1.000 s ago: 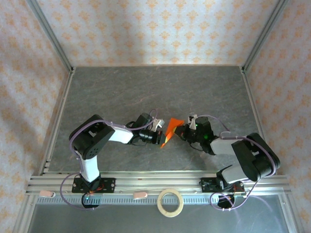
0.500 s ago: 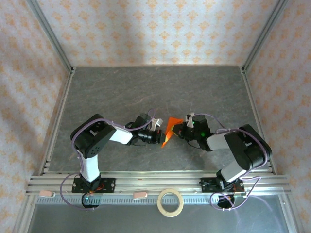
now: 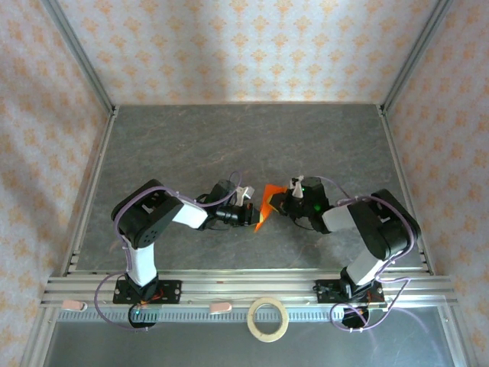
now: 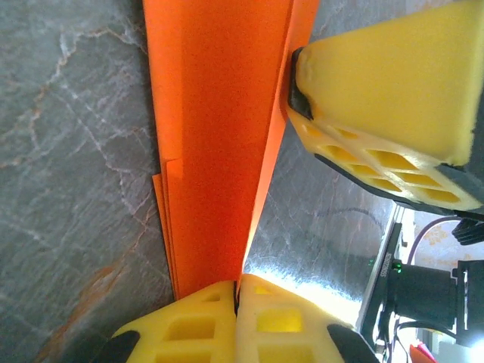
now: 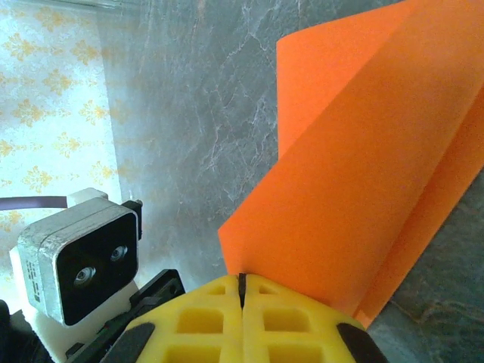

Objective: Fold a paper plane with a square sheet of paper (pick it up from the middle)

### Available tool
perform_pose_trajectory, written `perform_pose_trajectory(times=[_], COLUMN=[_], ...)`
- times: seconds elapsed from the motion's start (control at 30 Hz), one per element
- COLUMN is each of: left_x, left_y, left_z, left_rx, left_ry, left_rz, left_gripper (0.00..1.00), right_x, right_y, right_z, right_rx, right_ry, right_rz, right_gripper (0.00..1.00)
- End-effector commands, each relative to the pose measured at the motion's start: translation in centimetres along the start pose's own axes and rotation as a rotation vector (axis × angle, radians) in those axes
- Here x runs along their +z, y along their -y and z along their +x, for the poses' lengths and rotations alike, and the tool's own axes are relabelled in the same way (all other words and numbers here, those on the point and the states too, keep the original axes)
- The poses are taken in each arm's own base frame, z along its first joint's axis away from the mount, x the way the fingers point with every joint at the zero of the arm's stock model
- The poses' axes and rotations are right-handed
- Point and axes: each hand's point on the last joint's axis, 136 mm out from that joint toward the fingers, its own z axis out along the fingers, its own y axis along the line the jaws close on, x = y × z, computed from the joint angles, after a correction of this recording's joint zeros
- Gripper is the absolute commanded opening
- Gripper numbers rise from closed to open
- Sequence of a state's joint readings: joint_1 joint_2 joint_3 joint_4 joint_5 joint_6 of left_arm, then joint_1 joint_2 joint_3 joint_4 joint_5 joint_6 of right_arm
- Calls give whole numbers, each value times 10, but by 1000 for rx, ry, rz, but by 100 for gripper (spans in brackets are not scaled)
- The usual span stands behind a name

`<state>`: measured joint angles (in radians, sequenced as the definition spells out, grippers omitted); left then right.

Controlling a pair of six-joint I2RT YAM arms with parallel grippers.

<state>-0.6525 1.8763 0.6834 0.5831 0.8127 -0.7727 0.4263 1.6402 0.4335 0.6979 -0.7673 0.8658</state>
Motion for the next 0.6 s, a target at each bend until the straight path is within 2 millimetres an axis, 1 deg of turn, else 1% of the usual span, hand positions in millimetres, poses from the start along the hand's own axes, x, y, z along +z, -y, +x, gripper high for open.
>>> perform_pose_trajectory(times=[0.0, 0.1, 0.37, 0.57], left_x=[7, 6, 5, 5], left_y=[-28, -29, -34, -38], left_z=[9, 8, 11, 12], left_rx=[-57, -71, -100, -104], left_ry=[-2, 6, 14, 8], left_rz=[-66, -67, -74, -92], left_gripper=[0, 0, 0, 0], right_x=[3, 5, 8, 12], right_y=[-7, -4, -5, 0], right_z=[-8, -7, -10, -12], right_rx=[-27, -23, -25, -12], right_ry=[6, 2, 0, -4], right_rz=[-26, -20, -25, -10], right_gripper=[0, 0, 0, 0])
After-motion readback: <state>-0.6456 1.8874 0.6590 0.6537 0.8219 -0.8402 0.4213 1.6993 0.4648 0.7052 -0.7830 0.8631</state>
